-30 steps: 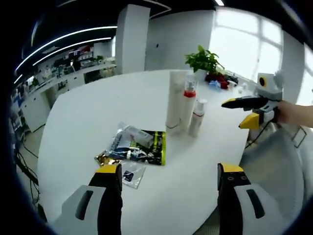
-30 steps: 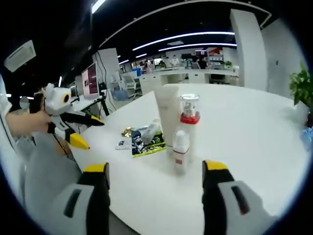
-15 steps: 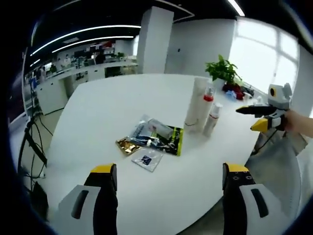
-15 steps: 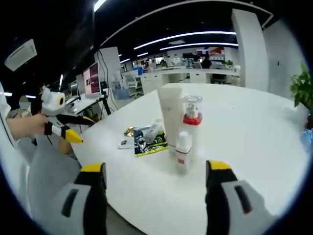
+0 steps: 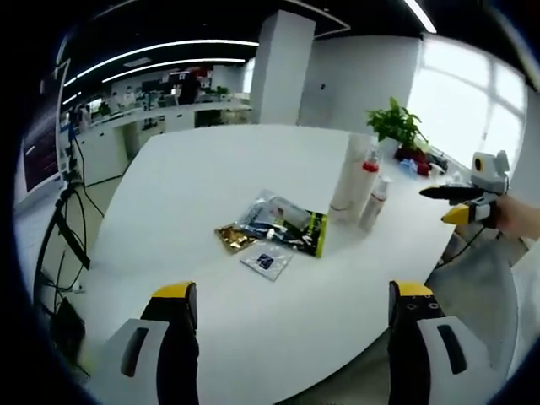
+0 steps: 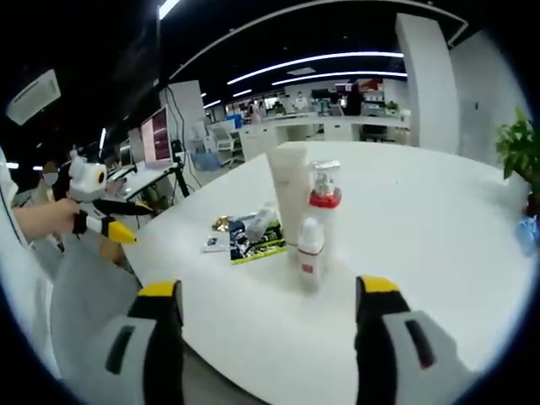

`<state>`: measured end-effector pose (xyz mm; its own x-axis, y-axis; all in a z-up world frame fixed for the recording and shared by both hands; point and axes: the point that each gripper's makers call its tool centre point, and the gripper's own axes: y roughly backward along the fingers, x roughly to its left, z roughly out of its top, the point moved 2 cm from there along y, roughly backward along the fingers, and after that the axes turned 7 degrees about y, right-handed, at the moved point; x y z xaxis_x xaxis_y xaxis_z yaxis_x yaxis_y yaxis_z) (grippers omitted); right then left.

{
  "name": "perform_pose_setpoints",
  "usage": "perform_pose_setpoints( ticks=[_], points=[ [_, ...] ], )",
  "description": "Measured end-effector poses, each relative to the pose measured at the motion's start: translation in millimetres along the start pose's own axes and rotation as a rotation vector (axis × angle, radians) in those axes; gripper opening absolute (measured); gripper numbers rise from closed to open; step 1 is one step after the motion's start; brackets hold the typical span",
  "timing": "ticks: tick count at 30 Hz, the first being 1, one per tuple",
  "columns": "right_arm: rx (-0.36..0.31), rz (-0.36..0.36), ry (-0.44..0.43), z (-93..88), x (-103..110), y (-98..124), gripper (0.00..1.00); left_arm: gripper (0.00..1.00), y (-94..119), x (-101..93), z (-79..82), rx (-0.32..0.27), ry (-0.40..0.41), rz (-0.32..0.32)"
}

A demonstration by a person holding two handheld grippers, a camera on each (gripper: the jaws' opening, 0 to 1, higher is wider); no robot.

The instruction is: Arrange the skincare products in the storage area until every visible bottle or jar stands upright without overlapping.

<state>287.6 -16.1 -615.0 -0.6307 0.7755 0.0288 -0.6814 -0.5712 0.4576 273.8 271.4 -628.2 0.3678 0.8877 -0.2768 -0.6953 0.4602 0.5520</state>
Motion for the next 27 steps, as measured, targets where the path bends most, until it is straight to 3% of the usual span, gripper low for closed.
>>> perform_pose_setpoints(
  ticks=[13, 27],
  points=[
    [0.002, -0.008, -0.012, -1.3, -0.5, 0.4, 0.83, 0.93, -9.4, -5.4, 5.9, 0.013, -0.014, -0.015],
    [0.001, -0.03, -0.012, 0.4, -6.1, 1.4, 0.82, 0.93, -41.3, -17.5, 21.1, 0.059, -0.068, -0.053]
  ],
)
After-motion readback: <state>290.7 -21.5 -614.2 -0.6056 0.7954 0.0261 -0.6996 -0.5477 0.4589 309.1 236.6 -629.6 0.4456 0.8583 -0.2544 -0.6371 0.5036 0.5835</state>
